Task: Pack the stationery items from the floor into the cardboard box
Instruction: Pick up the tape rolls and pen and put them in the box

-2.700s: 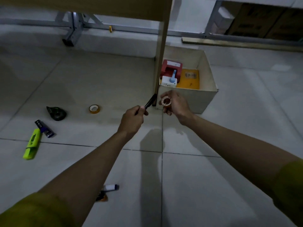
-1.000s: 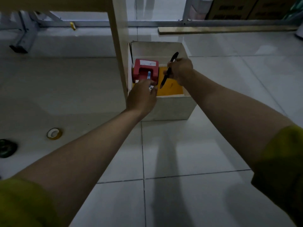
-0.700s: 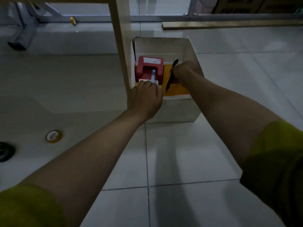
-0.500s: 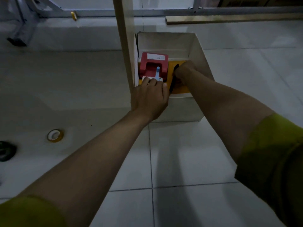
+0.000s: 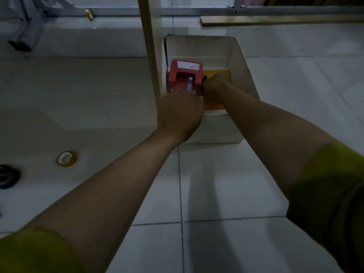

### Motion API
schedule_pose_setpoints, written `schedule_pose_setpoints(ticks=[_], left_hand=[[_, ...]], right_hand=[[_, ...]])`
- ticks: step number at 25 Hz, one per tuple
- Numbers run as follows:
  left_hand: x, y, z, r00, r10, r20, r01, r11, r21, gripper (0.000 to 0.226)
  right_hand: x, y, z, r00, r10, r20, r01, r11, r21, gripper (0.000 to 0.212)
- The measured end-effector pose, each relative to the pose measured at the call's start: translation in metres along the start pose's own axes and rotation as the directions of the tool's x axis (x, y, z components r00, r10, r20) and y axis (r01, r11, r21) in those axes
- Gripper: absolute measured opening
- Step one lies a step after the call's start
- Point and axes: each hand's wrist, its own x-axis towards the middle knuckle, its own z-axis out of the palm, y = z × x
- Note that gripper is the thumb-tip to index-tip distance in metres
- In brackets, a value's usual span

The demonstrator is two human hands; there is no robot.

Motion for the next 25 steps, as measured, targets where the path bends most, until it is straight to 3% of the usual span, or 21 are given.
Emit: schedule_pose_setpoints(ticks=[2, 5, 8, 12, 16, 19, 25], left_hand=[[0.0, 0.002, -0.006, 0.997, 0.001, 0.071, -0.002, 1.0, 0.02, 0.061], [-0.001, 0.005, -0.015, 0.989, -0.024, 0.147, 0.033, 0.997, -0.064, 0.053], [-0.017, 0.002, -0.024, 0.991, -0.011, 0.134, 0.042, 0.972, -0.231, 0.047], [-0.054, -0.013, -0.039, 0.98, 0.054, 0.191, -0.005, 0.969, -0.248, 0.055], [-0.089, -0.034, -0.063, 0.985, 0.093, 0.147, -0.055, 0.969, -0.241, 0.054], [-0.115, -0.059, -0.072, 0.983, -0.011, 0.184, 0.053, 0.974, -0.222, 0.053], [-0.182, -0.101, -0.08, 0.955, -0.202, 0.218, 0.247, 0.947, -0.206, 0.054]], right_hand=[[-0.009, -0.001, -0.004, 0.996, -0.026, -0.088, 0.019, 0.996, -0.084, 0.039], [-0.029, -0.006, -0.008, 0.983, -0.1, -0.152, 0.109, 0.992, 0.056, 0.045], [-0.055, -0.001, -0.007, 0.945, -0.215, -0.246, 0.253, 0.958, 0.136, 0.05], [-0.102, 0.018, 0.016, 0.79, -0.459, -0.407, 0.531, 0.843, 0.08, 0.039], [-0.156, 0.038, 0.053, 0.712, -0.653, -0.257, 0.672, 0.74, -0.018, 0.055], [-0.18, 0.048, 0.08, 0.625, -0.769, -0.133, 0.769, 0.636, -0.069, 0.063], [-0.204, 0.05, 0.141, 0.568, -0.811, 0.139, 0.823, 0.556, -0.119, 0.063]])
